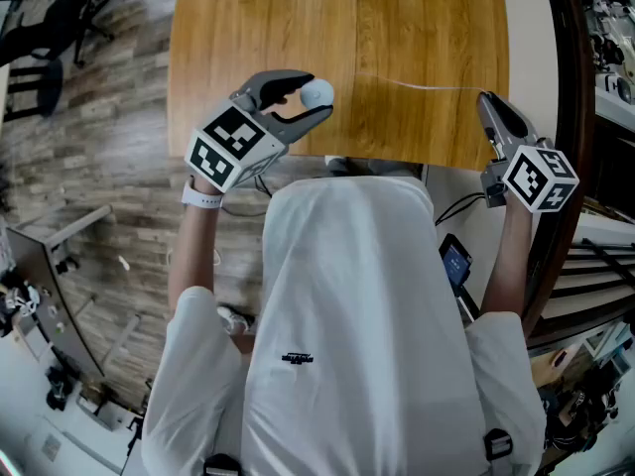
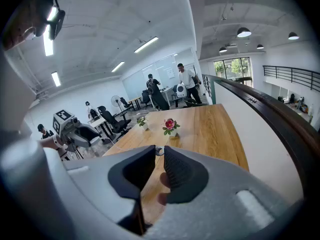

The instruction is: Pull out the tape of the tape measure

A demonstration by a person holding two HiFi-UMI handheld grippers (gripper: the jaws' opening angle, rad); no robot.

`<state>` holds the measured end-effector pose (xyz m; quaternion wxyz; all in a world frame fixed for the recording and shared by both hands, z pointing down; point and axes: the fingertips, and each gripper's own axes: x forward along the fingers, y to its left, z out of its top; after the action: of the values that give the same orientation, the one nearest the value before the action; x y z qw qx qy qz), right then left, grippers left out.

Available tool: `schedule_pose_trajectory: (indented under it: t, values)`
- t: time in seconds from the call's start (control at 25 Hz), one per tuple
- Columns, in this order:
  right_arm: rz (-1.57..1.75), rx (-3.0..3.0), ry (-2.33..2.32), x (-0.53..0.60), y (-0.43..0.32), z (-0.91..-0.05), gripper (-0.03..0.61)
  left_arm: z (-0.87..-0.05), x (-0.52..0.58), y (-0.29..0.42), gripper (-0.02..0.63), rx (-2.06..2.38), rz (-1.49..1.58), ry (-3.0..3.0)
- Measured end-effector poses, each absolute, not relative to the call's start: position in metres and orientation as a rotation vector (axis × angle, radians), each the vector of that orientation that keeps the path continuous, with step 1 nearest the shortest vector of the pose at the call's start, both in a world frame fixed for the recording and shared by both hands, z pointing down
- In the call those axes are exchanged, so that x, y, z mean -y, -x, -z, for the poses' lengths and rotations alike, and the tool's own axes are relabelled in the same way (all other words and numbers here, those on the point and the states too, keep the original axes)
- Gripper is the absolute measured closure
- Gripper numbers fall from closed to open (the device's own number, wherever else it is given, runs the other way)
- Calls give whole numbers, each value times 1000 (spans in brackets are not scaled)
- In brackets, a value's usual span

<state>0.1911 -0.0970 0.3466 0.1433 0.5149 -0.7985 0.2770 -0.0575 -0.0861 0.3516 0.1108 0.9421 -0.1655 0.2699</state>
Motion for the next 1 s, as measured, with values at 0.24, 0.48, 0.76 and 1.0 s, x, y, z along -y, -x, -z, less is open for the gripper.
schedule_pose_trajectory:
  t: [0.24,0.48,0.76,1.0]
  values:
    - [-806,2314,-1559,97,-192,-345,518,-354,96,49,376,599,-733,-2747]
    - [-791,2304,-1639,97,-191,-350,518,-363,111,47,377,841,-663,-2689]
    - [-798,2247,-1735,99,-191,-365,518,-374,120,38,377,934,-600,-2630]
    - [-803,2226,-1761,97,-184,-388,518,-392,126,40,377,1043,-585,-2554]
